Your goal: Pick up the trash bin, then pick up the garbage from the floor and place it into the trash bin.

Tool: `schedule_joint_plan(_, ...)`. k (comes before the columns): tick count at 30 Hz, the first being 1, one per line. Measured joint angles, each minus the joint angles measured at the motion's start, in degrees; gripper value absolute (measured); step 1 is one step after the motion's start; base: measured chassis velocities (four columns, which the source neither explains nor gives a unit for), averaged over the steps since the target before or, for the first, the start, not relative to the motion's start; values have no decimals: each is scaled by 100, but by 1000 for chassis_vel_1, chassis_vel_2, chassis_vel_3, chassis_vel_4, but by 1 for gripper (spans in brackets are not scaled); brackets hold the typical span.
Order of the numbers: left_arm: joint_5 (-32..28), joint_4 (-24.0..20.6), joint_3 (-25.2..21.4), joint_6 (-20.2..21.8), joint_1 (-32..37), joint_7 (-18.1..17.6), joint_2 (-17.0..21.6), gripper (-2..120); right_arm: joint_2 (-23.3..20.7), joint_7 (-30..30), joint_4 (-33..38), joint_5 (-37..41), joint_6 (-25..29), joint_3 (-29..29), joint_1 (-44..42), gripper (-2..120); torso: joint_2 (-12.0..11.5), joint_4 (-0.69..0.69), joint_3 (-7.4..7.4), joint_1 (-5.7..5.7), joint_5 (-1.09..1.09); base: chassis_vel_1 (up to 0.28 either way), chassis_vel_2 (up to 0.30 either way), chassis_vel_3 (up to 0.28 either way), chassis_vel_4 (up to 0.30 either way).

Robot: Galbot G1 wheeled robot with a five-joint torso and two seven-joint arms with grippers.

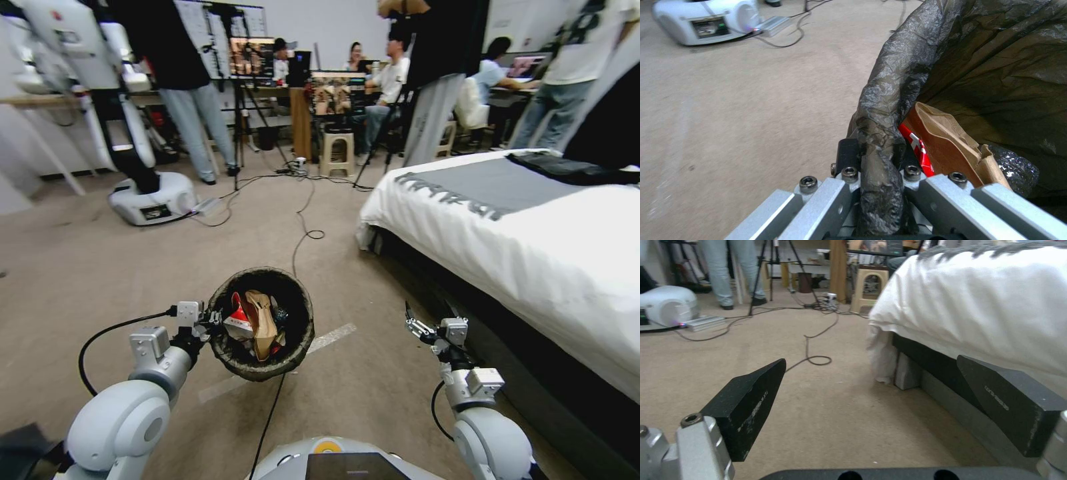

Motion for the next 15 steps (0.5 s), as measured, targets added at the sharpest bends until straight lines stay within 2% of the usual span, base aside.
schedule_joint_plan(15,10,51,35,0,-32,-29,-15,1,1,7,-1,13,-47,-26,5,100,0,4,0,0,0,90,96,89,87)
